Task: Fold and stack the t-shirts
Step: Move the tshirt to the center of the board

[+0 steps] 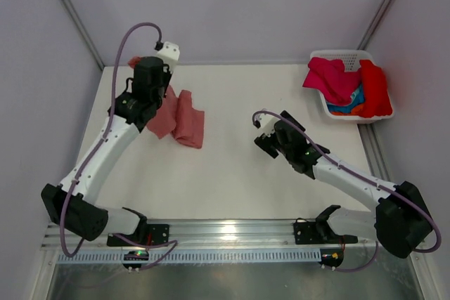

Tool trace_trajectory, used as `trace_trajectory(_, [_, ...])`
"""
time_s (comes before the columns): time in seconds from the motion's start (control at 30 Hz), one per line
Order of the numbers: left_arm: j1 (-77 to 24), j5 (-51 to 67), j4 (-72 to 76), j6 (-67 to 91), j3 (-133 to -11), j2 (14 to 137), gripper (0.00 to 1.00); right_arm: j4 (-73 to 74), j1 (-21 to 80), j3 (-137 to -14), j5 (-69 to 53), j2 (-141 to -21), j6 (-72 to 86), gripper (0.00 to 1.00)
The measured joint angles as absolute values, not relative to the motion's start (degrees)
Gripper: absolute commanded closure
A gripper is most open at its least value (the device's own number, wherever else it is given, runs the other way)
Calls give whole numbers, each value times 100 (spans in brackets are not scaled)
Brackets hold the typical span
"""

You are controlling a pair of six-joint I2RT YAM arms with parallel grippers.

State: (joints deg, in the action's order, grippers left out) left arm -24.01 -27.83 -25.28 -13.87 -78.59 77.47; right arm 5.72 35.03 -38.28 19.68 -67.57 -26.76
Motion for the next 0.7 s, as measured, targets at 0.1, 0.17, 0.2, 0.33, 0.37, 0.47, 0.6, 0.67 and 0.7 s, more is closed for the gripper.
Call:
trace_trajectory(0.1, [-2386, -2530, -2869, -1341, -8901, 7758, 100, 578, 3503, -3857, 1953, -6827, -2674, 1])
trace_trajectory(0.17, [-2392, -2366, -2923, -1278, -9504, 7738, 100, 589, 3503, -3881, 1949, -6851, -2661, 1])
trace_trajectory(0.2, [-2390, -2265, -2941, -1249, -9736, 7730, 100, 589, 3503, -3885, 1949, -6851, -2659, 1])
trace_trajectory(0.33, [-2390, -1890, -3291, -1179, -10473, 7843, 100, 591, 3503, -3900, 1946, -6858, -2648, 1])
trace_trajectory(0.37, [-2390, -1822, -3437, -1157, -10659, 7948, 100, 591, 3503, -3903, 1949, -6862, -2644, 1])
trace_trajectory(0.47, [-2388, -1605, -3629, -1083, -10962, 8267, 100, 604, 3503, -3903, 1949, -6871, -2641, 1])
trace_trajectory(0.6, [-2388, -1122, -3931, -972, -10857, 8475, 100, 609, 3503, -3903, 1931, -6901, -2641, 1])
trace_trajectory(0.67, [-2388, -755, -4121, -888, -10829, 8532, 100, 609, 3503, -3903, 1920, -6921, -2641, 0])
trace_trajectory(0.7, [-2390, -569, -4193, -840, -10831, 8552, 100, 609, 3503, -3905, 1909, -6941, -2641, 1])
